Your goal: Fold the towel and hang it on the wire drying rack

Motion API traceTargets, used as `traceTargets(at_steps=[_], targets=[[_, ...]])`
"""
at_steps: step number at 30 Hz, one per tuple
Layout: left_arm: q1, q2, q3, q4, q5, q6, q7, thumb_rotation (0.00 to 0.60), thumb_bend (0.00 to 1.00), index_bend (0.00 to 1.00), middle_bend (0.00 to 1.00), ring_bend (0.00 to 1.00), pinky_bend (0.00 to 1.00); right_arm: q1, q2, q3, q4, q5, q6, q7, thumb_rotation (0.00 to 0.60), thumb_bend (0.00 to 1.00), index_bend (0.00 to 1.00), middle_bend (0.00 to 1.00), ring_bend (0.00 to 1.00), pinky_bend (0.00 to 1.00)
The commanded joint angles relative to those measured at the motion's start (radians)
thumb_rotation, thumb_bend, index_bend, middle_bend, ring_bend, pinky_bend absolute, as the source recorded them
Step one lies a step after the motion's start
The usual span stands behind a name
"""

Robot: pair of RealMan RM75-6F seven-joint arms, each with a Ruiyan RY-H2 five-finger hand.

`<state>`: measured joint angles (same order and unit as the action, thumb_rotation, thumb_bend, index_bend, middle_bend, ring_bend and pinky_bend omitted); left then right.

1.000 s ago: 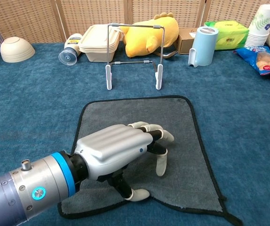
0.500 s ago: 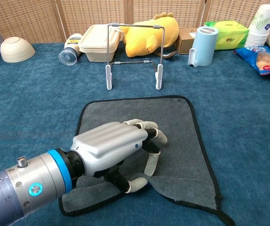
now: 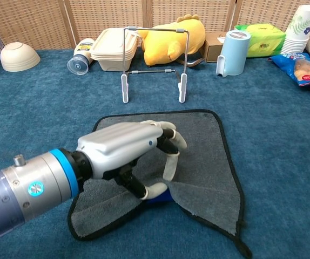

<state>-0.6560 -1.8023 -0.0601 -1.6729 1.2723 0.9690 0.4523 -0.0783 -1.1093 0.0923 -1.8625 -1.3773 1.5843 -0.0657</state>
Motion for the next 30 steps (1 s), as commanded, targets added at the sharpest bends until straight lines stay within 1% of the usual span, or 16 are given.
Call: traceTargets(at_steps=[1, 8, 10, 15, 30], targets=[[-0.011, 0.016, -0.016, -0.009, -0.008, -0.007, -0.003, 0.600, 0.55, 0.63, 0.21, 0.00, 0.00, 0.002, -0.003, 0.001, 0.003, 0.001, -0.003, 0.000, 0.600, 0.35, 0.12, 0.05, 0.00, 0.00], [-0.035, 0.047, -0.049, -0.016, -0.026, -0.020, -0.010, 0.600, 0.55, 0.62, 0.21, 0.00, 0.00, 0.003, -0.004, 0.004, 0.007, 0.004, -0.004, 0.002, 0.600, 0.35, 0.12, 0.05, 0.00, 0.00], [-0.046, 0.057, -0.066, -0.005, -0.039, -0.026, -0.012, 0.600, 0.55, 0.62, 0.21, 0.00, 0.00, 0.003, -0.005, 0.004, 0.008, 0.005, -0.004, 0.003, 0.600, 0.35, 0.12, 0.05, 0.00, 0.00], [-0.069, 0.068, -0.088, 0.020, -0.070, -0.042, -0.012, 0.600, 0.54, 0.62, 0.21, 0.00, 0.00, 0.002, -0.006, 0.003, 0.011, 0.007, -0.004, 0.006, 0.600, 0.35, 0.12, 0.05, 0.00, 0.00], [-0.165, 0.018, -0.153, 0.203, -0.095, -0.078, -0.029, 0.600, 0.54, 0.60, 0.21, 0.00, 0.00, -0.002, -0.006, 0.004, 0.016, 0.018, -0.005, 0.008, 0.600, 0.35, 0.12, 0.05, 0.00, 0.00]])
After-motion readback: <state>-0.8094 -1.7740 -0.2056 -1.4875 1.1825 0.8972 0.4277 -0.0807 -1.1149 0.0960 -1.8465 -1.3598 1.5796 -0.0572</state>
